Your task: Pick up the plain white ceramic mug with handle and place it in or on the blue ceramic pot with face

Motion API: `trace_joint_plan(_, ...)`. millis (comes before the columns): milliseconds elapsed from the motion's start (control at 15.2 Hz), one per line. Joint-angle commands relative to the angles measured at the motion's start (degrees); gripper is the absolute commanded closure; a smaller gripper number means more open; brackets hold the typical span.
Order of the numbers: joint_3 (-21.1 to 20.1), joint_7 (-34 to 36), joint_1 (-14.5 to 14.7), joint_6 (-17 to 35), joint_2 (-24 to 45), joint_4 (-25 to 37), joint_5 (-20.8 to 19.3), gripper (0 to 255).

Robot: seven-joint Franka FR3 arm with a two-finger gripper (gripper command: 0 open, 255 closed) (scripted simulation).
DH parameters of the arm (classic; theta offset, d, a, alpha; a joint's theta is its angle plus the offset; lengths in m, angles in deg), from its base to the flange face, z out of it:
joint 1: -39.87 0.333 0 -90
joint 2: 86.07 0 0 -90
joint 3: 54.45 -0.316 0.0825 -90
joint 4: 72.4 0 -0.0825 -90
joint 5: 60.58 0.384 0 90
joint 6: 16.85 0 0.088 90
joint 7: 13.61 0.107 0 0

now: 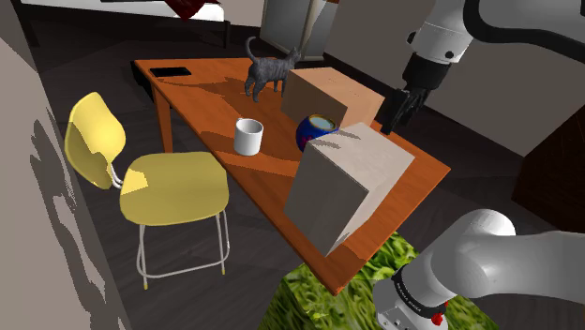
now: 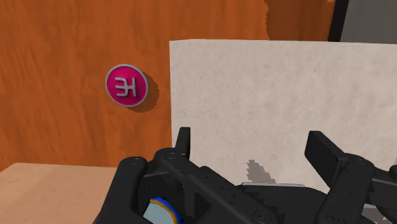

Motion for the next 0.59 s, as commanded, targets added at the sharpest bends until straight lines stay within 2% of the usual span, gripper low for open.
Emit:
trace_joint_plan(0, 0.0, 0.0, 0.0, 0.0, 0.0, 0.0, 0.0, 0)
trace_joint_plan(528, -1.5, 1.5, 0.0, 12.3, 15.0, 2.6, 0.9, 0)
